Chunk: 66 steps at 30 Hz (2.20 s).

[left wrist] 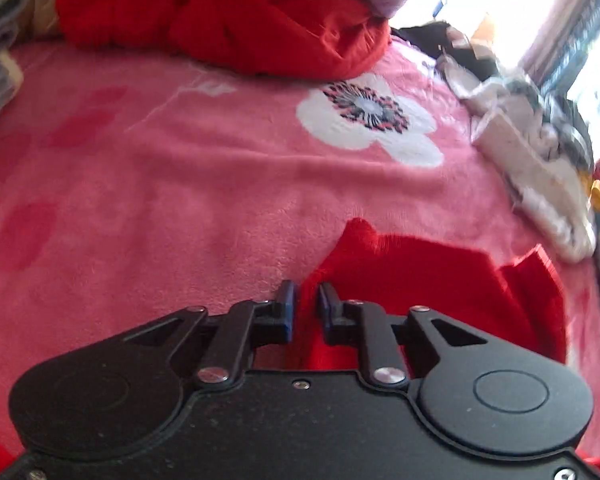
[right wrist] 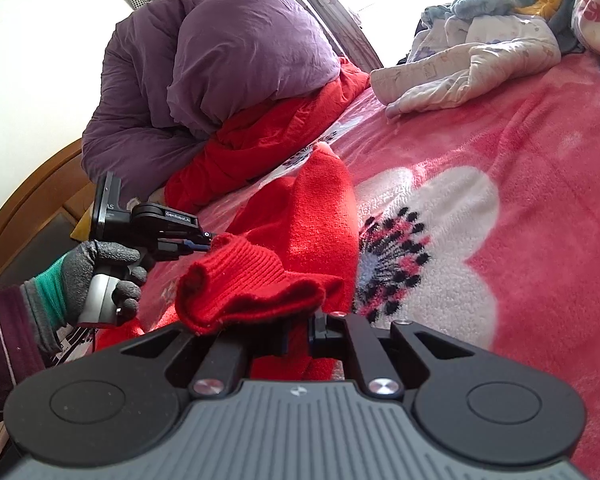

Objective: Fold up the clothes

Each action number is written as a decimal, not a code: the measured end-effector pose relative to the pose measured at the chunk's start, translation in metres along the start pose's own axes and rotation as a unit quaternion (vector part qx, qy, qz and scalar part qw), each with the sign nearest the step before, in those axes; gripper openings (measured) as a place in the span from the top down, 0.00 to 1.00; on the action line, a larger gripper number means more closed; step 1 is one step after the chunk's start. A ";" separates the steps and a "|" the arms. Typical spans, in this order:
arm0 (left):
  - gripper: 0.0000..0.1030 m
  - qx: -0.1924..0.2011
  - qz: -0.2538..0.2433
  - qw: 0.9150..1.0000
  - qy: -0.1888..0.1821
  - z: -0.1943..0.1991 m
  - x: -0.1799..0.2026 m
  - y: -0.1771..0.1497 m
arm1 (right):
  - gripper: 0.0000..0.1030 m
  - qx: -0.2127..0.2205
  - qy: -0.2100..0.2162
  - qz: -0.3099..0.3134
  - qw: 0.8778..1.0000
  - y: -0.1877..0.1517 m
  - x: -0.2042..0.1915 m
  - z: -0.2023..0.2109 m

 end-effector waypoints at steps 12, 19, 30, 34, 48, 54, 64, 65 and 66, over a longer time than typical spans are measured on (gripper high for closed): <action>0.71 -0.011 -0.079 0.997 0.012 -0.022 0.042 -0.009 | 0.90 0.001 -0.002 -0.001 1.000 -0.002 0.001 0.000; 0.65 0.069 -0.035 0.996 -0.050 0.056 0.043 -0.031 | 0.90 0.011 0.000 -0.005 1.000 0.000 0.001 0.005; 0.59 0.102 0.027 0.986 -0.127 0.168 0.006 -0.163 | 0.90 0.071 0.007 -0.064 0.995 0.013 0.016 0.048; 0.59 0.099 0.037 0.984 -0.146 0.169 0.004 -0.168 | 0.71 0.070 -0.062 0.063 0.994 0.021 -0.009 0.047; 0.57 0.074 0.038 0.973 -0.214 0.144 0.006 -0.169 | 0.64 0.018 -0.094 0.060 0.994 -0.005 0.009 0.033; 0.56 0.061 0.075 0.968 -0.230 0.136 -0.009 -0.163 | 0.94 0.035 -0.068 0.025 0.997 0.007 0.008 0.044; 0.51 0.050 0.101 0.960 -0.256 0.138 -0.013 -0.162 | 0.94 -0.007 -0.045 -0.031 0.998 0.080 0.012 0.100; 0.51 0.049 0.100 0.960 -0.258 0.139 -0.012 -0.163 | 0.94 -0.017 -0.044 -0.030 0.998 0.088 0.012 0.105; 0.51 0.049 0.099 0.959 -0.259 0.139 -0.012 -0.163 | 0.94 -0.026 -0.052 -0.019 0.998 0.095 0.012 0.111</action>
Point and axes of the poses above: each gripper's, at about its wrist camera, not at the fingertips, and z roughly against the way its jaws point, x to its right, y to its top, the point moved 2 cm from there along -z, roughly the way its jaws point, and after that the axes turned 10 degrees about z, right-handed, at the moved point
